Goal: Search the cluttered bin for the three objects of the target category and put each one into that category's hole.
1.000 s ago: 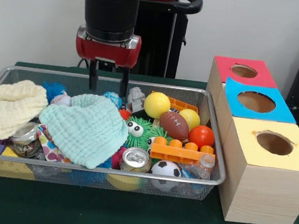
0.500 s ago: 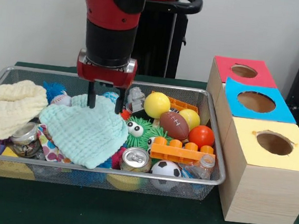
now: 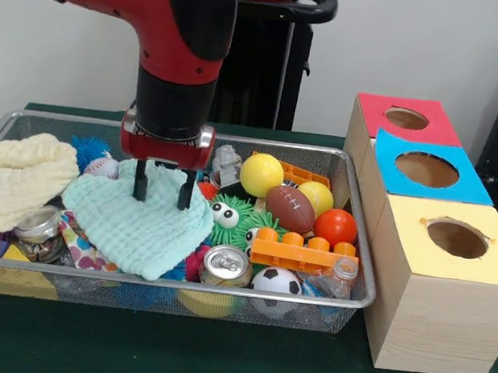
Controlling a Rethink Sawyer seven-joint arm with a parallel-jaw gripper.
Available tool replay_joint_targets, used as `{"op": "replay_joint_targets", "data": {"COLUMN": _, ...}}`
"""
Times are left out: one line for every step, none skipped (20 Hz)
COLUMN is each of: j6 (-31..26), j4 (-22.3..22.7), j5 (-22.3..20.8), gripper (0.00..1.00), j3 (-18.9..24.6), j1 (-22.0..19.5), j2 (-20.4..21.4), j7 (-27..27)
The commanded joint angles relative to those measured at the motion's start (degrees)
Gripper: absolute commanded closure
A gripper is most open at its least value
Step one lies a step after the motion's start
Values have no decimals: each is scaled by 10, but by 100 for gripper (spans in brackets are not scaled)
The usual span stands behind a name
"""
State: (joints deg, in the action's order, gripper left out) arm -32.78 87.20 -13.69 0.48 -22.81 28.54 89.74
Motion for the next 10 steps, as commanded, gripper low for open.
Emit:
{"op": "replay_joint_targets", "data": {"j6": 31, "j4": 3, "j5": -49, "gripper": 0, "j3": 24, "j1": -5, "j2": -54, "j7": 7}}
{"op": "replay_joint_targets", "data": {"j6": 31, "j4": 3, "j5": -51, "gripper": 0, "j3": 24, "j1": -5, "j2": -60, "j7": 8}}
{"op": "replay_joint_targets", "data": {"j6": 31, "j4": 1, "j5": -53, "gripper": 0, "j3": 23, "j1": -5, "j2": -67, "j7": 11}}
{"op": "replay_joint_targets", "data": {"j6": 31, "j4": 0, "j5": -55, "gripper": 0, "j3": 21, "j1": -4, "j2": -73, "j7": 13}}
{"op": "replay_joint_targets", "data": {"j6": 33, "j4": -2, "j5": -58, "gripper": 0, "j3": 18, "j1": -3, "j2": -78, "j7": 18}}
{"op": "replay_joint_targets", "data": {"j6": 36, "j4": -5, "j5": -61, "gripper": 0, "j3": 14, "j1": 1, "j2": -81, "j7": 24}}
{"op": "replay_joint_targets", "data": {"j6": 42, "j4": -5, "j5": -64, "gripper": 0, "j3": 10, "j1": 4, "j2": -82, "j7": 31}}
{"op": "replay_joint_targets", "data": {"j6": 43, "j4": -4, "j5": -65, "gripper": 0, "j3": 9, "j1": 4, "j2": -82, "j7": 34}}
{"op": "replay_joint_targets", "data": {"j6": 39, "j4": 0, "j5": -66, "gripper": 0, "j3": 8, "j1": 4, "j2": -81, "j7": 33}}
{"op": "replay_joint_targets", "data": {"j6": 31, "j4": 2, "j5": -65, "gripper": 100, "j3": 11, "j1": 3, "j2": -79, "j7": 29}}
